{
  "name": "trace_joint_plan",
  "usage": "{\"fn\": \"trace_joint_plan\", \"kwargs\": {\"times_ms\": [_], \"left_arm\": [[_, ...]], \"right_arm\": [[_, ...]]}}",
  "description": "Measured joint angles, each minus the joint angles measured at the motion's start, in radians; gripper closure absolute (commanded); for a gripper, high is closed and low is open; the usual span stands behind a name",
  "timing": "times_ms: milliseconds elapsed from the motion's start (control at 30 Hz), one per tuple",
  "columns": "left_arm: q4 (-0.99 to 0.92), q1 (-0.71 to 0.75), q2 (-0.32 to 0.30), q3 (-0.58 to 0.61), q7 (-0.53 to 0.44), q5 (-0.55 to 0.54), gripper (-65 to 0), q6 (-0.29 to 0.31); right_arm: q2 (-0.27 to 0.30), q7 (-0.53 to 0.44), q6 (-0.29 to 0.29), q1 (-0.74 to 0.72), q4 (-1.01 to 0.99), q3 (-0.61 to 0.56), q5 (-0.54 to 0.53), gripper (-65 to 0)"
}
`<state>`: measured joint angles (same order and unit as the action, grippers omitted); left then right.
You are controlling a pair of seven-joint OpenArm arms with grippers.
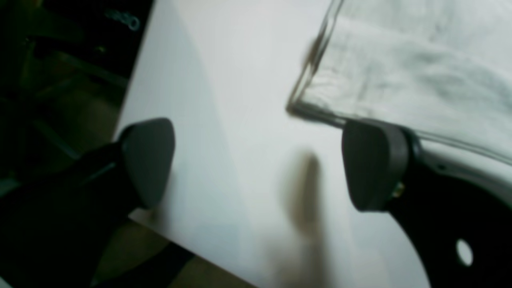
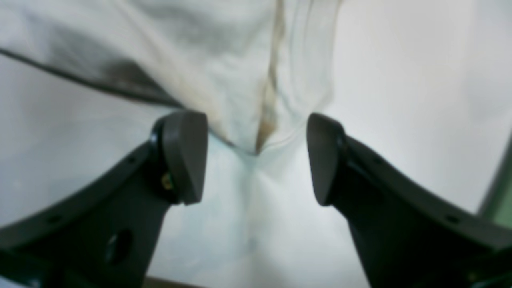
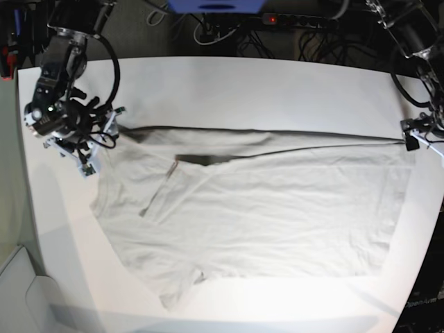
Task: Layout the t-shirt on the table in an organized manner, then fold the t-shirt properly
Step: 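Release the fold with the right gripper and regrasp the folded edge, then hold the folded edge with the right gripper while the left gripper adjusts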
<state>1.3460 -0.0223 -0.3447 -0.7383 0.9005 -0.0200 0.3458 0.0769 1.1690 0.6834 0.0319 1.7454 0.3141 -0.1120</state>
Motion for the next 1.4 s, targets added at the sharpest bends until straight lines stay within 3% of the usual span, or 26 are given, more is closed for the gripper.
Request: {"fn": "trace_joint_plan", "kwargs": {"times_ms": [233, 467, 800, 1400], "left_arm": [[-0.068, 0.002, 0.0, 0.0, -0.075, 0.001, -65.0, 0.0], [-0.09, -0.008, -0.001, -0.001, -0.083, 0.0, -65.0, 0.0], [-0.115, -0.039, 0.006, 0.001, -0.079, 0.002, -65.0, 0.0], [-0.118, -0.04, 0.006, 0.001, -0.082, 0.009, -65.0, -0.004]], "right_arm": [[-0.003, -0.053, 0.0, 0.008, -0.07, 0.0, -0.002, -37.3], [-0.002, -0.085, 0.0, 0.002, -0.137, 0.0, 0.0, -15.8], [-0.005, -0.082, 0.0, -0.014, -0.139, 0.0, 0.0, 0.0], [-0.005, -0.082, 0.0, -0.033, -0.139, -0.003, 0.0, 0.0]]}}
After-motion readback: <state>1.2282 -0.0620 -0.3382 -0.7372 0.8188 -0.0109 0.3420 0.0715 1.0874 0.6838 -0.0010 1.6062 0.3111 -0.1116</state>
